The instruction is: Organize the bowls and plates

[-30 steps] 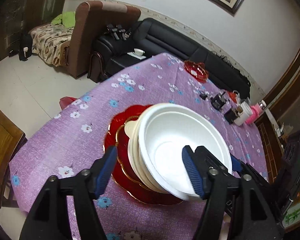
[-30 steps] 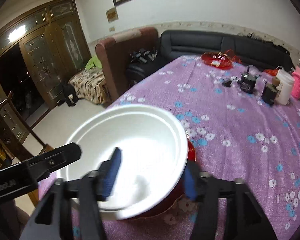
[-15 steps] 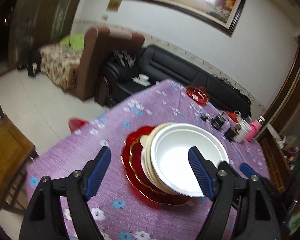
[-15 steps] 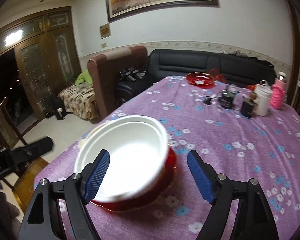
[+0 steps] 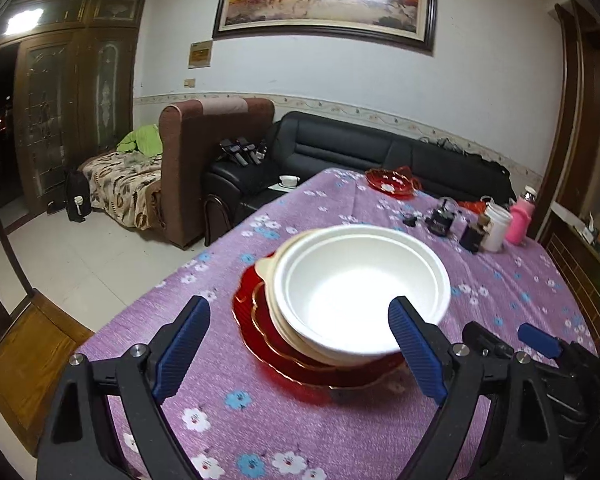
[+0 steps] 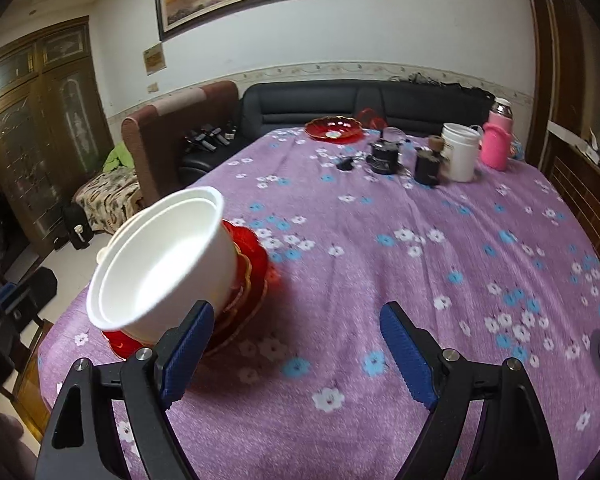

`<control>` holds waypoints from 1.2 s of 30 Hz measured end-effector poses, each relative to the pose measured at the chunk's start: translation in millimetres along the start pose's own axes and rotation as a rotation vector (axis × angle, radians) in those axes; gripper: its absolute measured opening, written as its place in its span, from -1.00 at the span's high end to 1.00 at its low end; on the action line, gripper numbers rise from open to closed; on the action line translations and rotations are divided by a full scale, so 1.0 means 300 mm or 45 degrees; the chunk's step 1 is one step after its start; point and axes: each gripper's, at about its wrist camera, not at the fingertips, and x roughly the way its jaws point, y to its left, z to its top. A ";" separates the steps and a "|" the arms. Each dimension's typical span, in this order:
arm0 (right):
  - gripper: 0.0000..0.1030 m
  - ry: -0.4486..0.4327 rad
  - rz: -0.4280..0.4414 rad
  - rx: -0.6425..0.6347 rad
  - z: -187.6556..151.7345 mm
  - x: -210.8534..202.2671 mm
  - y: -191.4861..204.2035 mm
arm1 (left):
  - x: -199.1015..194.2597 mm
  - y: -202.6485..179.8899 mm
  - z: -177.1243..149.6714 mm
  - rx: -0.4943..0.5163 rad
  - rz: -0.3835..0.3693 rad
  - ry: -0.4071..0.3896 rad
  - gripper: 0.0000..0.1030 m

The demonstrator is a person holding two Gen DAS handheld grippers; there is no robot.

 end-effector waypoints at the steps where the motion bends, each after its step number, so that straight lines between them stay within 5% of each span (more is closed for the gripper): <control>1: -0.72 -0.003 -0.010 0.001 -0.004 -0.006 -0.004 | 0.000 -0.005 -0.004 0.005 -0.001 0.004 -0.75; 20: -0.75 -0.072 -0.108 -0.077 -0.072 -0.092 -0.001 | -0.019 -0.109 -0.068 0.092 -0.022 0.041 -0.75; 36: -0.76 -0.050 -0.111 -0.096 -0.097 -0.071 0.007 | -0.051 -0.111 -0.069 0.104 0.034 -0.048 -0.76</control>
